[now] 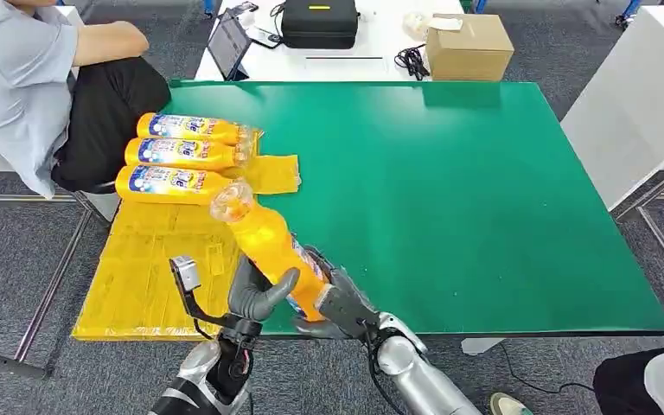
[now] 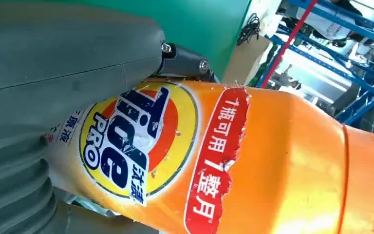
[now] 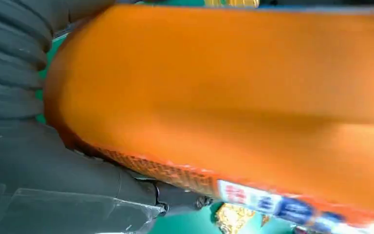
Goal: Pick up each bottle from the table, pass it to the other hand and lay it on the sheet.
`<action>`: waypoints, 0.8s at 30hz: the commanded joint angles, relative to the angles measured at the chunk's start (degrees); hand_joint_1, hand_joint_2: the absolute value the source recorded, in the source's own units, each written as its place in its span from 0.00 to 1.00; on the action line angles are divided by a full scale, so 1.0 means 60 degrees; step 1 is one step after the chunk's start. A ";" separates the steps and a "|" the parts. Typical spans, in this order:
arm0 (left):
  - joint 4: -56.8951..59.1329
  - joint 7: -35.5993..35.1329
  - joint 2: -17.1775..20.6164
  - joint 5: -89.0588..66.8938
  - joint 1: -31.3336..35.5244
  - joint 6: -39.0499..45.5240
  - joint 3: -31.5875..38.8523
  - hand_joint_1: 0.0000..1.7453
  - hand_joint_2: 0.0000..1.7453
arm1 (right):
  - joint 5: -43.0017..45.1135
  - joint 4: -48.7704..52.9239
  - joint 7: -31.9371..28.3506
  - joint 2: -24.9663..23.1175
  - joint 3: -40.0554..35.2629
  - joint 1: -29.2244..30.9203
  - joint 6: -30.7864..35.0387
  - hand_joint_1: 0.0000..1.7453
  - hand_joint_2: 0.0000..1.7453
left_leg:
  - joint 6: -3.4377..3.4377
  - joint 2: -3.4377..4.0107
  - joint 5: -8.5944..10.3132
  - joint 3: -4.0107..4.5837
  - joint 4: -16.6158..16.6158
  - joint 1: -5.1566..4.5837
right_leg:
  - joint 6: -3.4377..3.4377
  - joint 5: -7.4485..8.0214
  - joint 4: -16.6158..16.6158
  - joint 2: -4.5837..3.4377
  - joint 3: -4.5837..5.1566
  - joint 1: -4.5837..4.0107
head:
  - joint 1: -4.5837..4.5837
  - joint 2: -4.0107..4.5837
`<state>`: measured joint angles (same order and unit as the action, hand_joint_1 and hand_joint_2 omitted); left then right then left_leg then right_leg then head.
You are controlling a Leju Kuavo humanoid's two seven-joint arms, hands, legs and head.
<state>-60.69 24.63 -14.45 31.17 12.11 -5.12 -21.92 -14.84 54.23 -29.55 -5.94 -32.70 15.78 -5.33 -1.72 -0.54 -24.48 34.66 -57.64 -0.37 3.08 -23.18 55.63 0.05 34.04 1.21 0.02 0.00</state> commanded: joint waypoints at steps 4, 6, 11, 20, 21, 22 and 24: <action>-0.0395 0.0294 0.0241 -0.0774 0.0299 0.0881 -0.0472 1.00 1.00 | 0.0220 -0.1134 0.0061 -0.0250 0.0255 0.0254 0.0128 0.00 1.00 | 0.0017 0.0003 -0.0012 -0.0025 -0.0002 0.0011 | -0.0022 -0.0011 -0.0001 0.0002 -0.0026 -0.0013 | 0.0000 0.0000; -0.0499 0.0517 0.0440 -0.1974 0.0344 0.1935 -0.0664 1.00 1.00 | 0.0359 -0.1039 0.0018 -0.0267 0.0657 0.0048 0.0537 0.00 1.00 | 0.0019 0.0009 -0.0017 -0.0033 -0.0005 0.0016 | -0.0026 -0.0013 -0.0003 -0.0003 -0.0036 -0.0018 | 0.0000 0.0000; -0.0940 0.0535 0.0799 -0.3581 0.0176 0.3502 -0.0362 1.00 1.00 | 0.0207 -0.0300 -0.0127 -0.0218 0.1338 -0.0717 0.1544 0.00 1.00 | 0.0017 -0.0007 -0.0009 -0.0028 0.0007 0.0012 | -0.0020 -0.0010 -0.0010 0.0010 -0.0032 -0.0013 | 0.0000 0.0000; -0.1572 0.0671 0.1556 -0.7914 0.0177 0.6397 0.0836 1.00 1.00 | -0.0053 0.0532 -0.0792 -0.0570 0.2309 -0.1285 0.2931 0.00 1.00 | 0.0019 0.0019 -0.0009 -0.0014 0.0002 0.0015 | -0.0023 -0.0005 0.0001 -0.0012 -0.0011 -0.0015 | 0.0000 0.0000; -0.1565 0.0673 0.1531 -0.7934 0.0168 0.6391 0.0818 1.00 1.00 | -0.0056 0.0525 -0.0795 -0.0576 0.2310 -0.1284 0.2934 0.00 1.00 | 0.0025 0.0023 -0.0017 -0.0030 -0.0002 0.0023 | -0.0032 -0.0012 0.0002 -0.0013 -0.0026 -0.0022 | -0.0004 0.0000; -0.1553 0.0673 0.1505 -0.7963 0.0158 0.6396 0.0792 1.00 1.00 | -0.0059 0.0519 -0.0797 -0.0581 0.2310 -0.1283 0.2938 0.00 1.00 | 0.0022 0.0021 -0.0016 -0.0022 -0.0005 0.0022 | -0.0027 -0.0010 0.0003 -0.0014 -0.0018 -0.0021 | 0.0000 0.0000; -0.1321 0.0626 0.1474 -1.0338 0.0272 0.7474 0.1554 1.00 1.00 | 0.0048 0.0371 -0.0873 -0.0644 0.2428 -0.1154 0.2806 0.00 1.00 | 0.0012 0.0020 -0.0005 -0.0010 0.0003 0.0013 | -0.0015 -0.0001 -0.0001 -0.0015 -0.0003 -0.0010 | 0.0000 0.0000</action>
<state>-69.75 28.87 -7.96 -15.87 11.70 33.55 -19.63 -15.26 56.74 -34.25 -8.59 -22.40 8.01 12.44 -1.71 -0.54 -24.48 34.68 -57.62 -0.33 3.07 -23.19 55.64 0.05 34.06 1.19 0.02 0.00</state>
